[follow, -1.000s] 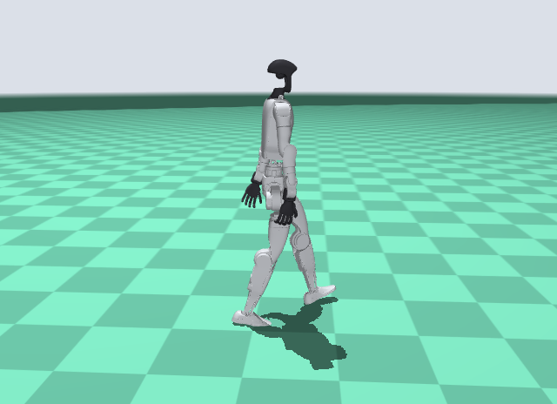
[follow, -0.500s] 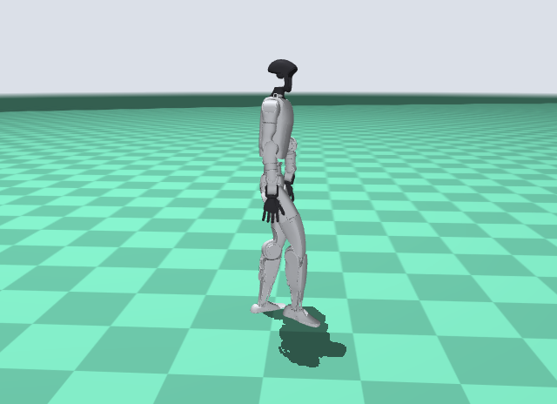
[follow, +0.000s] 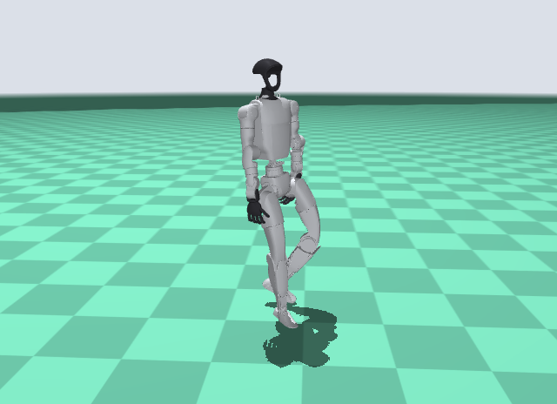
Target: In place motions
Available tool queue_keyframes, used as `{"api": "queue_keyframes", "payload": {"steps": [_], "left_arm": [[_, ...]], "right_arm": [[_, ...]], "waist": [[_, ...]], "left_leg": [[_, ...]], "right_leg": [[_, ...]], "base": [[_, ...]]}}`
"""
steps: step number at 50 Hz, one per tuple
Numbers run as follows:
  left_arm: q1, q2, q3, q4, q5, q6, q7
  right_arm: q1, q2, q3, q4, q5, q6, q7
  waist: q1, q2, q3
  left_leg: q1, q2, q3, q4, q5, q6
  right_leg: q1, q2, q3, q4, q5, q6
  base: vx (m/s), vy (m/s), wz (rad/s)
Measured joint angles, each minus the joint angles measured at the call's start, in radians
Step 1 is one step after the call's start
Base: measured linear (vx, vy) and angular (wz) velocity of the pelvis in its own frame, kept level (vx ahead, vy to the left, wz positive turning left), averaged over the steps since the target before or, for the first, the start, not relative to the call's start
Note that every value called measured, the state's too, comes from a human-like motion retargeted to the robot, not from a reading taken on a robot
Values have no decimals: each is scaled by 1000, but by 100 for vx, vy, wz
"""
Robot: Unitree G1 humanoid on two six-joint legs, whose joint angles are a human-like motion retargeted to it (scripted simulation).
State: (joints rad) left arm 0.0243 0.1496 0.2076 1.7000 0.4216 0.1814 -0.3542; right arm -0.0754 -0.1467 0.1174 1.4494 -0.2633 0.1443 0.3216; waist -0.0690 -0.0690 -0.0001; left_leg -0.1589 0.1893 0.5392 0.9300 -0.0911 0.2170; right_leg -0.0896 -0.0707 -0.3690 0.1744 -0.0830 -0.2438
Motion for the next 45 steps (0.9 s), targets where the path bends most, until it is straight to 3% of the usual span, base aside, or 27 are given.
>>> {"api": "queue_keyframes", "payload": {"steps": [6,8,10,12,13,15,19,20,24,27,30,36,43,45], "left_arm": [[54,-53,33,0,-54,6,25],[59,-57,33,0,-68,19,35],[62,-54,29,0,-67,32,36],[60,-43,22,0,-51,44,25],[59,-37,20,0,-38,49,17],[50,-25,27,0,-6,61,-6],[14,22,51,-41,37,89,-57],[4,40,49,-57,40,91,-69],[-8,134,35,-111,54,99,-50],[10,169,67,-139,40,99,44],[17,174,102,-141,-38,72,92],[20,105,180,-108,-135,84,2],[-40,-11,128,-152,-80,93,-136],[-49,-41,94,-194,-35,79,-181]], "right_arm": [[-8,-4,93,-162,-132,-41,-2],[-11,1,102,-176,-135,-43,-5],[-12,7,98,-167,-118,-39,2],[-13,9,83,-141,-92,-22,8],[-13,9,75,-123,-76,-11,7],[-20,4,61,-76,-41,16,-3],[-53,-5,37,21,42,65,-60],[-63,-9,29,48,67,70,-77],[-48,-29,1,134,135,75,-59],[-9,-34,-31,164,137,80,-46],[17,-33,-63,158,134,68,-70],[67,-14,-84,146,184,29,-76],[114,-6,-107,189,212,7,-56],[125,-8,-104,200,192,8,-58]], "waist": [[3,41,11],[19,60,27],[43,93,45],[31,126,60],[15,129,63],[-50,126,55],[-142,134,74],[-145,134,86],[-65,109,62],[2,96,14],[-6,92,20],[-96,131,2],[-95,119,2],[-76,108,0]], "left_leg": [[-47,-48,-156,-478,-12,4],[-49,-62,-295,-596,-4,-17],[-45,-81,-539,-684,69,-132],[-14,-90,-730,-744,150,-289],[-2,-92,-744,-745,132,-306],[19,0,-380,-707,37,-238],[19,-20,-364,-702,18,-222],[36,-9,-307,-712,12,-215],[105,-18,-107,-769,-5,-195],[146,-32,54,-815,-15,-190],[172,-43,128,-837,-18,-190],[180,-38,247,-856,-28,-196],[238,-86,387,-885,-28,-230],[260,-93,442,-882,-28,-242]], "right_leg": [[-28,82,320,13,32,24],[-31,131,443,21,42,38],[-32,200,580,32,55,59],[-35,252,662,41,69,86],[-38,256,696,40,79,102],[-54,245,741,15,123,120],[-97,213,698,-44,152,132],[-114,192,626,-45,127,119],[-118,27,13,-54,-51,121],[-117,-22,-183,-24,-88,145],[-110,-23,-152,31,-85,144],[-60,58,-22,38,-72,109],[36,57,-85,-64,-88,157],[31,76,16,-91,-74,155]], "base": [[29,6,-291],[33,13,-353],[31,17,-375],[31,25,-315],[23,26,-264],[11,26,-217],[-17,27,-233],[-25,28,-284],[-10,19,-317],[-3,8,-289],[-20,5,-204],[-18,-1,-149],[-14,-11,-135],[-7,-15,-131]]}}
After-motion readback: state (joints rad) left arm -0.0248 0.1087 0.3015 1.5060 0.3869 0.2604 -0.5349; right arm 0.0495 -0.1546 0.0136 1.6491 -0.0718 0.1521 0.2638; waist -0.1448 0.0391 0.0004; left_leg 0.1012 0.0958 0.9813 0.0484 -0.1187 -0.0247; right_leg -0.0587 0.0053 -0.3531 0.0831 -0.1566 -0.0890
